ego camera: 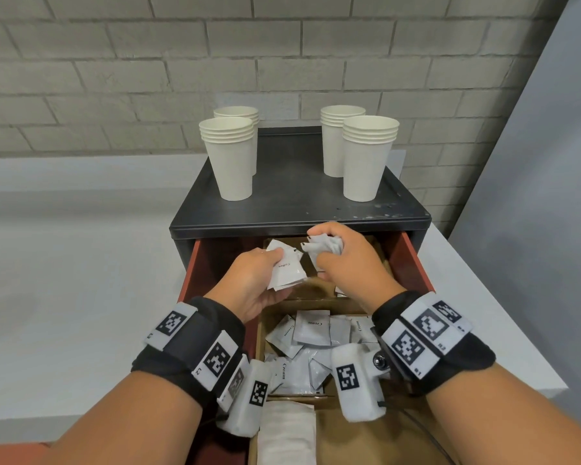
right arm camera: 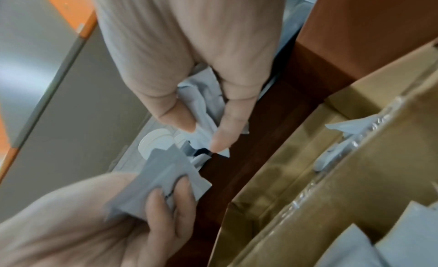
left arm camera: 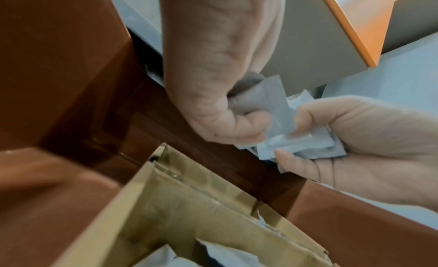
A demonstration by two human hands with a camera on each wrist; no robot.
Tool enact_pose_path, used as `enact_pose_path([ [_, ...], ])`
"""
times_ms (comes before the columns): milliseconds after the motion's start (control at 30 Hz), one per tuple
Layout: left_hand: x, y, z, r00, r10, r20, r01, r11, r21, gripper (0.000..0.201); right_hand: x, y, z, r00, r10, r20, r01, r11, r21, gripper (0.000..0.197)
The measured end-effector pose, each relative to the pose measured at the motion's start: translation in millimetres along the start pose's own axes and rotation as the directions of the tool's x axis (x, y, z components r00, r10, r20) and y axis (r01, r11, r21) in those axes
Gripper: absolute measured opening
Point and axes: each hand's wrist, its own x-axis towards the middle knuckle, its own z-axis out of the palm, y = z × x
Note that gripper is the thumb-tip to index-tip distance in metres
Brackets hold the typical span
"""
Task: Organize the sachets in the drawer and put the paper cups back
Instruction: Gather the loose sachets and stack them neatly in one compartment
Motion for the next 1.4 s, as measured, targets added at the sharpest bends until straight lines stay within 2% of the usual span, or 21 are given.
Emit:
enact_pose_path([
  [100,-2,1,1,1.0,0.01,-0.001,-0.01,0.998,-0.058,0.013,-4,-5,0,0.993,0.079,0.092,-0.092,0.986,0.141,0.031],
  [200,-3,-1,3,0.999,0.031,-0.01,-0.031,0.998,-0.051,0.021,-9,-7,8,0.974,0.052,0.219,-0.1,0.972,0.213,0.035],
  [267,-4,-1,4,0.999,0.037,-0.017,-0.037,0.998,-0.043,0.026,-10,-6,12,0.969,0.028,0.245,-0.087,0.968,0.236,0.038],
  [367,-7,-1,6,0.999,0.048,-0.002,-0.048,0.999,-0.015,0.029,-9,-3,15,0.985,0.02,0.17,-0.057,0.974,0.219,0.042],
  [500,-10,-1,7,0.995,0.052,0.088,-0.047,0.997,-0.057,0.027,-2,-1,14,0.999,0.03,0.023,-0.033,0.991,0.128,0.033],
  [700,-12,3,3,0.986,0.074,0.148,-0.066,0.996,-0.057,0.028,4,-1,0,0.995,0.09,-0.031,-0.08,0.968,0.236,0.033],
  [833,-10,3,-1,0.984,0.099,0.146,-0.09,0.994,-0.063,0.024,6,-1,-8,0.987,0.164,0.002,-0.155,0.931,0.332,0.027],
  [967,-8,5,-4,0.988,0.124,0.087,-0.111,0.984,-0.141,0.019,1,0,-7,0.983,0.161,0.092,-0.185,0.868,0.462,0.016],
  [1200,-7,-3,2,0.991,0.114,0.065,-0.104,0.985,-0.139,0.032,-5,0,10,0.979,0.05,0.196,-0.154,0.811,0.565,0.03],
  [1400,-9,-3,5,0.988,0.114,0.108,-0.092,0.978,-0.187,0.027,-3,3,14,0.983,0.084,0.162,-0.159,0.83,0.534,0.029],
])
